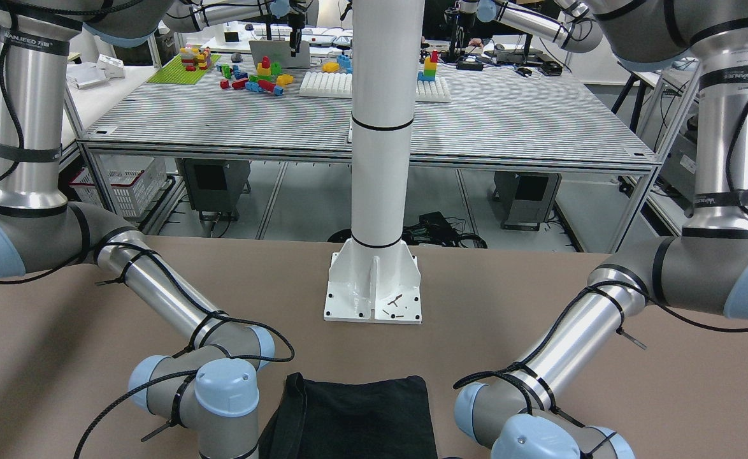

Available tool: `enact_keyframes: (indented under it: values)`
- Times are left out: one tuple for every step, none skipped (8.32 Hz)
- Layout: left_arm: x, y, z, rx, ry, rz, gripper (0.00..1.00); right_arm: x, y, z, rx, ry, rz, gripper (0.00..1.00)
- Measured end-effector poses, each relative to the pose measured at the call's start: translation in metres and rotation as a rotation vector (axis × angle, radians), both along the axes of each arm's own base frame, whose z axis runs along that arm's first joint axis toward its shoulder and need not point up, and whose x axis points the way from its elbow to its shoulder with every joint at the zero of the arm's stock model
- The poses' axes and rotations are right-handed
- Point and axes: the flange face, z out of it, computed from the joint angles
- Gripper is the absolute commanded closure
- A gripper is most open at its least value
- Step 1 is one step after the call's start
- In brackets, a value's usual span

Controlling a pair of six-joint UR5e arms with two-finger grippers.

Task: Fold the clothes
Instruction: 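Release the shirt and lift the right gripper away from the fold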

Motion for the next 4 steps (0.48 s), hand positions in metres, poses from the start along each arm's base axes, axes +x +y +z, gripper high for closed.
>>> enact_keyframes:
  values:
    - [0.0, -0.001, 0.001, 0.001, -0.005, -0.008, 0.05, -0.003, -0.002, 0.001, 0.007, 0.006, 0.004, 0.07]
    - [-0.001, -0.003, 0.003, 0.001, -0.012, -0.019, 0.05, -0.004, -0.004, 0.004, 0.014, 0.015, 0.013, 0.07]
    - [-0.001, -0.004, 0.005, 0.0, -0.016, -0.025, 0.05, -0.005, -0.005, 0.009, 0.018, 0.021, 0.018, 0.07]
    - [-0.001, -0.004, 0.006, 0.0, -0.019, -0.028, 0.05, -0.005, -0.006, 0.013, 0.027, 0.028, 0.016, 0.07]
